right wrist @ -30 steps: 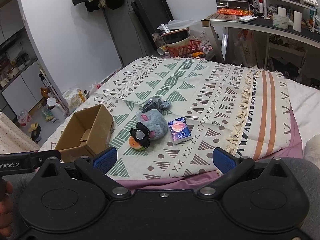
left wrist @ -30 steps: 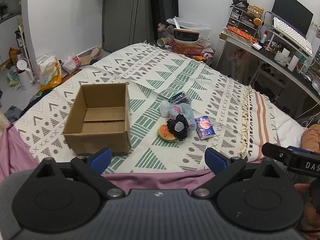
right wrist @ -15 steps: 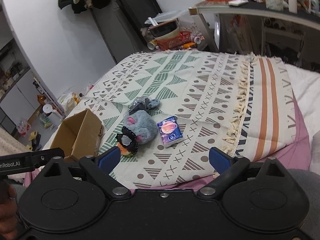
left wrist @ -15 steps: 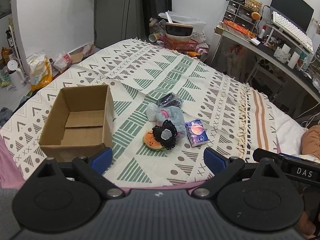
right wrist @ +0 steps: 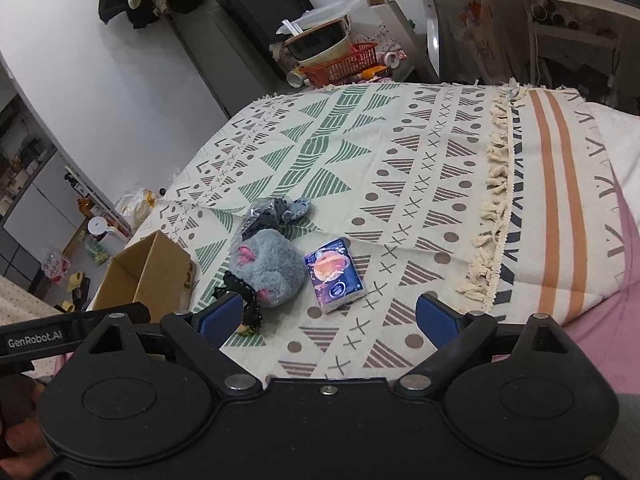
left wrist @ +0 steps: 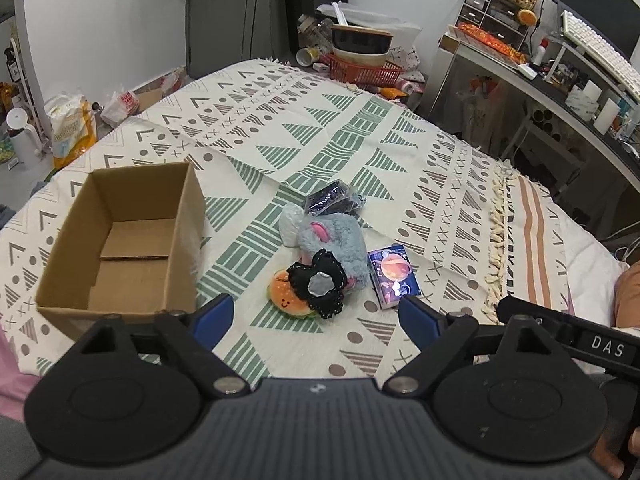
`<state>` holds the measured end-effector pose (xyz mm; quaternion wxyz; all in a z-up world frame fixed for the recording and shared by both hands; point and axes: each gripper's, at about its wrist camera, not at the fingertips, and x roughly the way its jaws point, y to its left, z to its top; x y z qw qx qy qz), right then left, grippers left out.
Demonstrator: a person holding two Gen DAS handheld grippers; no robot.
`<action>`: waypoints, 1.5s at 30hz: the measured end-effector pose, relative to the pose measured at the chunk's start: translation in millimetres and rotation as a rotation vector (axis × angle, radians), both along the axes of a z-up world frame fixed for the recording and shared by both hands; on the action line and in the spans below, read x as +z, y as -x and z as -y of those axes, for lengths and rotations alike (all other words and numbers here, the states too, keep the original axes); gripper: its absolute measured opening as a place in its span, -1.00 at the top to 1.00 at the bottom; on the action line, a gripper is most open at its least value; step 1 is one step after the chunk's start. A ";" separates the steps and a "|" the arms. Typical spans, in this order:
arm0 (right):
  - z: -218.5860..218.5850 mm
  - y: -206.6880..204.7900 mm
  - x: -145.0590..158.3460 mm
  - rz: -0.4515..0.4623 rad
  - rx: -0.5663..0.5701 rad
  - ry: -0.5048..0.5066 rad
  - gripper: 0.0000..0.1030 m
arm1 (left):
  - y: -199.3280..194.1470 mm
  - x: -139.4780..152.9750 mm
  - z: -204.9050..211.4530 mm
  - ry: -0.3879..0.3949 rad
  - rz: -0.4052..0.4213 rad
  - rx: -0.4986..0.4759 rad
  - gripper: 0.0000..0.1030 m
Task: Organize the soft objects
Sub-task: 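Grasp the black scrunchie with the left gripper while the right gripper approaches the tissue pack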
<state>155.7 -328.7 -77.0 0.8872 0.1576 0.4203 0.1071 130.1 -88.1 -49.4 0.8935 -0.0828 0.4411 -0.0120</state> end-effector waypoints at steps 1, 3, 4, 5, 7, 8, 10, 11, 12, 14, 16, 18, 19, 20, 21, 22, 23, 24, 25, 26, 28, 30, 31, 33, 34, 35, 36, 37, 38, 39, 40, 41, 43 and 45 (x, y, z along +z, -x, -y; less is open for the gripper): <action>-0.7 -2.9 -1.6 -0.002 0.002 -0.002 -0.80 | -3.4 -2.5 0.9 0.000 -0.003 0.002 -0.73; -2.4 -8.4 -4.2 -0.003 0.010 -0.002 -0.80 | -10.8 -7.4 2.2 0.003 -0.014 0.011 -0.72; -3.0 -12.2 -5.7 -0.004 0.012 0.001 -0.80 | -14.6 -9.6 2.7 0.004 -0.018 0.015 -0.72; -3.2 -15.0 -7.1 -0.006 0.011 0.006 -0.80 | -18.4 -11.8 3.4 0.003 -0.022 0.018 -0.72; -4.7 -21.6 -10.5 -0.009 0.012 0.027 -0.76 | -25.8 -16.0 4.6 -0.002 -0.024 0.026 -0.70; -6.1 -25.2 -13.0 -0.014 0.016 0.035 -0.75 | -29.5 -18.3 4.7 -0.005 -0.025 0.029 -0.67; -8.8 -31.8 -18.2 -0.027 0.023 0.048 -0.71 | -36.7 -24.3 3.9 -0.005 -0.032 0.040 -0.56; -10.5 -34.8 -21.3 -0.033 0.025 0.059 -0.71 | -40.3 -28.0 2.4 0.003 -0.038 0.046 -0.51; -12.2 -37.2 -24.3 -0.040 0.028 0.068 -0.71 | -43.9 -32.0 0.6 0.014 -0.043 0.055 -0.47; -15.1 -43.6 -31.0 -0.059 0.044 0.067 -0.70 | -50.5 -39.8 -2.0 0.034 -0.049 0.070 -0.41; -17.4 -50.3 -37.1 -0.081 0.051 0.060 -0.67 | -55.4 -47.8 -4.3 0.045 -0.054 0.079 -0.36; -20.3 -56.5 -42.4 -0.097 0.055 0.065 -0.67 | -60.4 -55.8 -7.6 0.068 -0.071 0.089 -0.26; -23.0 -59.2 -44.6 -0.104 0.061 0.061 -0.67 | -62.6 -60.0 -9.4 0.082 -0.077 0.090 -0.23; -25.4 -61.8 -46.9 -0.111 0.070 0.055 -0.67 | -63.8 -63.6 -11.0 0.087 -0.082 0.095 -0.18; -29.0 -64.6 -49.6 -0.117 0.081 0.058 -0.67 | -65.8 -66.8 -12.4 0.092 -0.087 0.100 -0.14; -32.6 -67.0 -51.9 -0.123 0.089 0.069 -0.67 | -67.4 -70.4 -13.8 0.099 -0.091 0.105 -0.12; -37.0 -69.7 -55.2 -0.132 0.098 0.088 -0.67 | -69.5 -74.2 -15.2 0.109 -0.099 0.112 -0.08; -41.1 -72.8 -58.9 -0.141 0.105 0.107 -0.67 | -71.7 -77.8 -16.3 0.119 -0.108 0.120 -0.07; -43.7 -75.4 -61.9 -0.148 0.110 0.120 -0.67 | -73.8 -81.2 -16.8 0.128 -0.114 0.121 -0.06; -46.0 -78.3 -64.9 -0.155 0.113 0.130 -0.67 | -76.4 -84.8 -17.1 0.136 -0.120 0.115 -0.06; -49.5 -83.9 -70.7 -0.171 0.112 0.152 -0.67 | -80.1 -90.7 -17.1 0.155 -0.130 0.112 -0.06; -51.4 -88.0 -76.4 -0.190 0.111 0.170 -0.67 | -83.0 -95.1 -16.9 0.170 -0.135 0.105 -0.06; -52.6 -90.3 -79.9 -0.202 0.113 0.175 -0.67 | -84.7 -97.5 -16.4 0.172 -0.138 0.102 -0.06; -54.7 -94.3 -85.2 -0.218 0.116 0.186 -0.67 | -87.9 -102.2 -16.7 0.185 -0.140 0.100 -0.06; -56.4 -96.2 -87.9 -0.226 0.119 0.192 -0.67 | -89.5 -104.6 -17.1 0.192 -0.144 0.100 -0.06; -58.0 -98.2 -90.5 -0.233 0.120 0.199 -0.67 | -91.4 -106.8 -17.2 0.193 -0.144 0.100 -0.06; -59.6 -100.0 -93.3 -0.240 0.121 0.209 -0.67 | -92.8 -108.1 -16.6 0.188 -0.142 0.097 -0.06; -61.5 -101.9 -96.1 -0.247 0.122 0.221 -0.67 | -94.3 -109.5 -16.0 0.187 -0.142 0.092 -0.06; -63.8 -103.4 -98.6 -0.251 0.123 0.235 -0.67 | -96.1 -110.8 -16.5 0.195 -0.145 0.091 -0.06; -66.0 -104.6 -100.3 -0.251 0.127 0.246 -0.67 | -97.0 -112.2 -17.4 0.206 -0.148 0.093 -0.06; -68.6 -105.8 -102.0 -0.251 0.133 0.260 -0.67 | -97.5 -113.5 -18.0 0.213 -0.150 0.095 -0.06; -70.5 -106.7 -103.6 -0.252 0.136 0.272 -0.67 | -97.6 -114.4 -18.8 0.217 -0.151 0.098 0.02; -72.7 -108.7 -106.6 -0.256 0.138 0.290 -0.66 | -97.4 -115.1 -18.6 0.231 -0.146 0.088 0.15; -74.6 -110.5 -109.1 -0.263 0.142 0.299 -0.57 | -96.4 -113.9 -17.1 0.225 -0.141 0.084 0.22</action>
